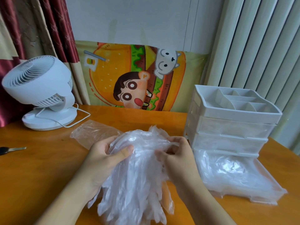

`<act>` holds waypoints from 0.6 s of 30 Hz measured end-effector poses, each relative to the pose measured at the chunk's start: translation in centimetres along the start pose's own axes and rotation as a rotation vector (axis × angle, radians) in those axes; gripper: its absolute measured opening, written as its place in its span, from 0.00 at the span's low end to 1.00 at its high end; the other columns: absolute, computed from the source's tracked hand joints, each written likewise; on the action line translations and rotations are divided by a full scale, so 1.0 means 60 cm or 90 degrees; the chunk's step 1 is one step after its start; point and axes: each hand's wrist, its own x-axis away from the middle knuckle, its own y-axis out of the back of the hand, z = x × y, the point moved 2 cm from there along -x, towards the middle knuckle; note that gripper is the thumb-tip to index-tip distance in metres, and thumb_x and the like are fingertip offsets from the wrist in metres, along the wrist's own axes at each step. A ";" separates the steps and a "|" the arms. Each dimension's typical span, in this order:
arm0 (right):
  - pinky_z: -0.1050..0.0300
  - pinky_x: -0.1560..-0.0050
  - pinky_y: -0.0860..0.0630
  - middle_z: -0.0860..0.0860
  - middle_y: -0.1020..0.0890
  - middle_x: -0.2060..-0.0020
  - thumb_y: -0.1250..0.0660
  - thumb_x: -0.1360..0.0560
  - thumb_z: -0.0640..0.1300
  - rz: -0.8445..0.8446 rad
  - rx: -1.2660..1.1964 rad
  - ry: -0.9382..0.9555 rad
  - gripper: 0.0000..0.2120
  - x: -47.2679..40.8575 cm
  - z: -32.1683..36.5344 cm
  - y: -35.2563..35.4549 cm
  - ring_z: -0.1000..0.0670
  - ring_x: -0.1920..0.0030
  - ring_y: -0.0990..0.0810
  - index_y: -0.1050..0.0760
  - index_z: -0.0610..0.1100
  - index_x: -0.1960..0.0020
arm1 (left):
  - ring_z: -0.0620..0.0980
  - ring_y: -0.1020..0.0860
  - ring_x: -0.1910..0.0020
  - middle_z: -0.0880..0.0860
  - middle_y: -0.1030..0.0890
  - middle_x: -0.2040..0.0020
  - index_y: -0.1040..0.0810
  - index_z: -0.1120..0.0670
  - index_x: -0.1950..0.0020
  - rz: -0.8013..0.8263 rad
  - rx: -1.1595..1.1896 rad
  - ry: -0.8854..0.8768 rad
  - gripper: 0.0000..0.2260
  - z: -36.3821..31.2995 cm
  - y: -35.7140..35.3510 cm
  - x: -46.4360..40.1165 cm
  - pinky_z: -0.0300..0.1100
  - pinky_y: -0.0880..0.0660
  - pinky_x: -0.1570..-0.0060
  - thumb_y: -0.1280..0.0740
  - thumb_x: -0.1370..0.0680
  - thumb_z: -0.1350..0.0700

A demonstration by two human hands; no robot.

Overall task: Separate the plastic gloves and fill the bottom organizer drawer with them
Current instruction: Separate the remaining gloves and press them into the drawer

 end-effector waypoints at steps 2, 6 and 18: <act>0.57 0.60 0.20 0.51 0.16 0.51 0.22 0.25 0.43 0.031 -0.045 -0.031 0.25 0.002 0.007 0.005 0.54 0.56 0.16 0.29 0.54 0.34 | 0.49 0.14 0.46 0.50 0.12 0.47 0.16 0.51 0.39 0.006 0.023 0.020 0.12 0.001 0.004 -0.001 0.41 0.19 0.52 0.26 0.23 0.57; 0.51 0.50 0.17 0.56 0.12 0.49 0.21 0.25 0.50 0.134 -0.057 -0.034 0.15 0.005 0.008 0.001 0.53 0.48 0.13 0.18 0.55 0.41 | 0.53 0.14 0.45 0.53 0.12 0.45 0.17 0.53 0.38 0.073 0.047 0.061 0.14 -0.002 0.002 0.003 0.46 0.19 0.49 0.27 0.24 0.58; 0.52 0.63 0.22 0.42 0.15 0.62 0.32 0.19 0.34 -0.005 -0.015 0.093 0.10 -0.010 0.007 0.024 0.45 0.62 0.17 0.20 0.44 0.58 | 0.55 0.14 0.49 0.56 0.12 0.55 0.14 0.56 0.56 -0.117 0.077 0.108 0.10 -0.001 0.029 -0.015 0.51 0.21 0.44 0.26 0.22 0.50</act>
